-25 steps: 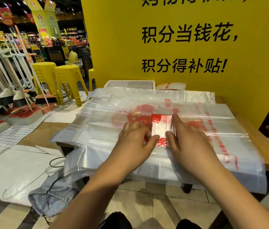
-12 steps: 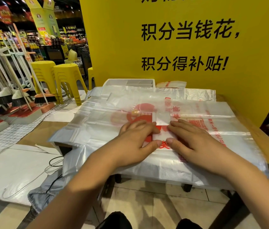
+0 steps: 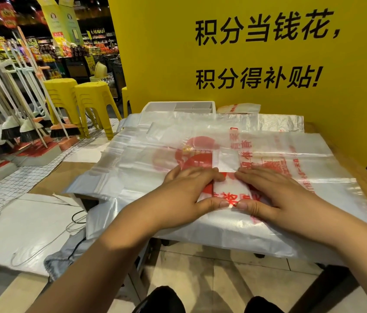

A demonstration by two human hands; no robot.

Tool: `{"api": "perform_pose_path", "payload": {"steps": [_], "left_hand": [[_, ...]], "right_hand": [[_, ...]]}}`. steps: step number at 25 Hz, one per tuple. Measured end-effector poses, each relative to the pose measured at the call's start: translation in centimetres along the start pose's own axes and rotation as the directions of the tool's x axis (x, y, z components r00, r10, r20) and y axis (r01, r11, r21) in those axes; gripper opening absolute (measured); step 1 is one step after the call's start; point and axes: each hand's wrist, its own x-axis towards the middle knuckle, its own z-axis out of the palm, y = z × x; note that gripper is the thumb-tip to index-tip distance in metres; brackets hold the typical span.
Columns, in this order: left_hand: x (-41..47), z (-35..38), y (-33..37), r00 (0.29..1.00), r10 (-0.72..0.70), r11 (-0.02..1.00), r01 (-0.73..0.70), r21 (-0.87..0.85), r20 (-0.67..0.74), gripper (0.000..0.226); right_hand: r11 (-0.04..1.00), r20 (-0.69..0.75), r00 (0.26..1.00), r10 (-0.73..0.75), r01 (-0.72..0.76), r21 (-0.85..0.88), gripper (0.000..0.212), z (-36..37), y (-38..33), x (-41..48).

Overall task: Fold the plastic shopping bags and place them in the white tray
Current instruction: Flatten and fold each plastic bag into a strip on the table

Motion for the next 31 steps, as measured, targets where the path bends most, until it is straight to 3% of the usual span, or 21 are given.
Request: {"api": "perform_pose_path", "payload": {"steps": [5, 9, 15, 19, 22, 23, 26, 31], "left_hand": [[-0.2, -0.7, -0.3, 0.999, 0.047, 0.999, -0.047, 0.000, 0.014, 0.069], [0.0, -0.8, -0.2, 0.987, 0.073, 0.979, -0.098, -0.181, -0.140, 0.042], [-0.3, -0.3, 0.3, 0.976, -0.023, 0.930, -0.058, -0.364, -0.216, 0.021], [1.1, 0.0, 1.2, 0.957, -0.162, 0.932, 0.068, -0.356, -0.241, 0.023], [2.0, 0.5, 2.1, 0.919, -0.220, 0.944, 0.117, -0.309, -0.326, 0.026], [2.2, 0.8, 2.3, 0.911, -0.219, 0.955, 0.127, -0.268, -0.350, 0.031], [2.5, 1.4, 2.1, 0.899, -0.152, 0.987, 0.116, -0.112, -0.412, 0.032], [2.4, 1.8, 1.6, 0.922, -0.132, 0.991, 0.132, -0.024, -0.365, 0.034]], "right_hand": [[0.999, 0.002, 0.999, -0.038, 0.038, 0.014, 0.094, -0.5, -0.3, -0.7], [0.988, -0.163, 0.983, -0.079, 0.099, 0.118, 0.072, -1.2, -0.5, -1.1], [0.975, -0.279, 0.960, -0.007, 0.069, 0.212, 0.034, -1.0, -1.2, -1.2], [0.960, -0.303, 0.942, 0.141, -0.055, 0.275, 0.021, -0.8, -2.3, 0.1], [0.940, -0.330, 0.914, 0.238, -0.132, 0.313, 0.057, -0.3, -3.3, 1.4], [0.953, -0.335, 0.913, 0.234, -0.146, 0.266, 0.060, 0.0, -3.4, 1.7], [0.974, -0.329, 0.917, 0.226, -0.210, 0.082, 0.034, 0.4, -3.6, 2.2], [0.975, -0.271, 0.937, 0.223, -0.211, 0.072, 0.035, 1.0, -3.3, 2.1]]}}
